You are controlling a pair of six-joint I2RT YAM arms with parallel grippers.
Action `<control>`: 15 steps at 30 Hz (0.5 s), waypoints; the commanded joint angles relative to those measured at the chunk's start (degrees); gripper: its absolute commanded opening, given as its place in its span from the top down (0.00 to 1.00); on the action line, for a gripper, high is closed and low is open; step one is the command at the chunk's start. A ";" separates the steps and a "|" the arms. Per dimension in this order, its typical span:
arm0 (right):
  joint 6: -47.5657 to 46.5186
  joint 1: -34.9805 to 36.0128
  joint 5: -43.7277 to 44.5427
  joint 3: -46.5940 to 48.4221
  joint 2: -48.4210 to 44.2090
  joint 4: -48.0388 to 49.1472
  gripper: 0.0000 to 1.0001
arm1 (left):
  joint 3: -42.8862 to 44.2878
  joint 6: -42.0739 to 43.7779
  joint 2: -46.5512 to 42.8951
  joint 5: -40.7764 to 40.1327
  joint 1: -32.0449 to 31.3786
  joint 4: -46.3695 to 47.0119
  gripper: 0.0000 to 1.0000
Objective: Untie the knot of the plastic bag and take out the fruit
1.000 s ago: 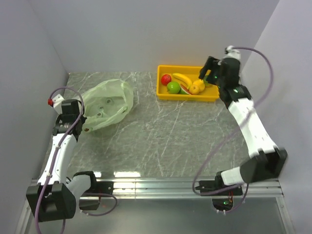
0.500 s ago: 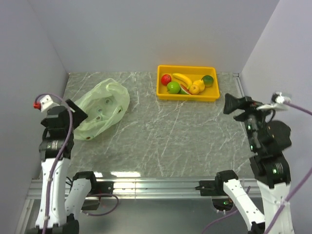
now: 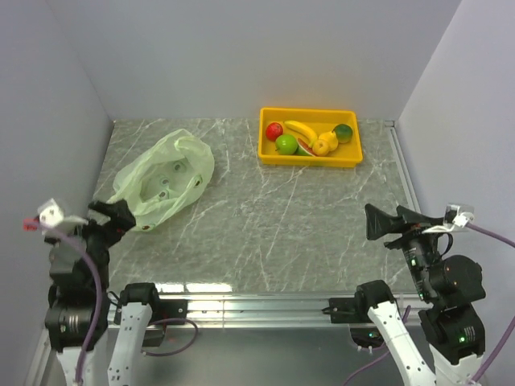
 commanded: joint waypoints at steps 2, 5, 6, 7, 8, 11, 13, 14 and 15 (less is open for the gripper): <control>-0.21 2.03 -1.88 -1.77 -3.60 -1.86 0.00 | 1.46 0.76 -6.76 -0.38 -0.08 -5.24 0.01; 0.22 2.74 -0.65 -3.71 -5.54 -1.42 0.00 | 2.87 2.26 -6.94 0.58 -0.17 -9.28 0.01; 0.14 2.83 0.13 -4.32 -6.24 -1.16 0.00 | 3.39 2.35 -7.29 0.41 -0.08 -9.99 0.01; 0.05 3.00 0.49 -4.59 -6.51 -0.81 0.00 | 3.57 2.44 -7.46 0.15 -0.08 -10.52 0.01; -0.04 3.18 0.84 -4.68 -6.68 -0.72 0.00 | 3.75 2.27 -7.81 0.06 -0.08 -11.31 0.01; 0.23 3.62 2.86 -4.24 -7.03 -0.89 0.00 | 3.49 2.44 -9.40 0.58 -0.17 -11.23 0.01; -0.30 3.71 3.13 -4.24 -7.30 -0.55 0.00 | 3.22 2.61 -10.10 0.85 -0.17 -10.96 0.01; -0.65 3.79 3.31 -4.15 -7.39 -0.54 0.00 | 3.31 2.62 -10.10 0.94 -0.08 -11.05 0.01; -0.74 3.88 3.39 -4.32 -7.65 -0.46 0.00 | 3.31 2.70 -10.10 0.94 -0.08 -11.05 0.01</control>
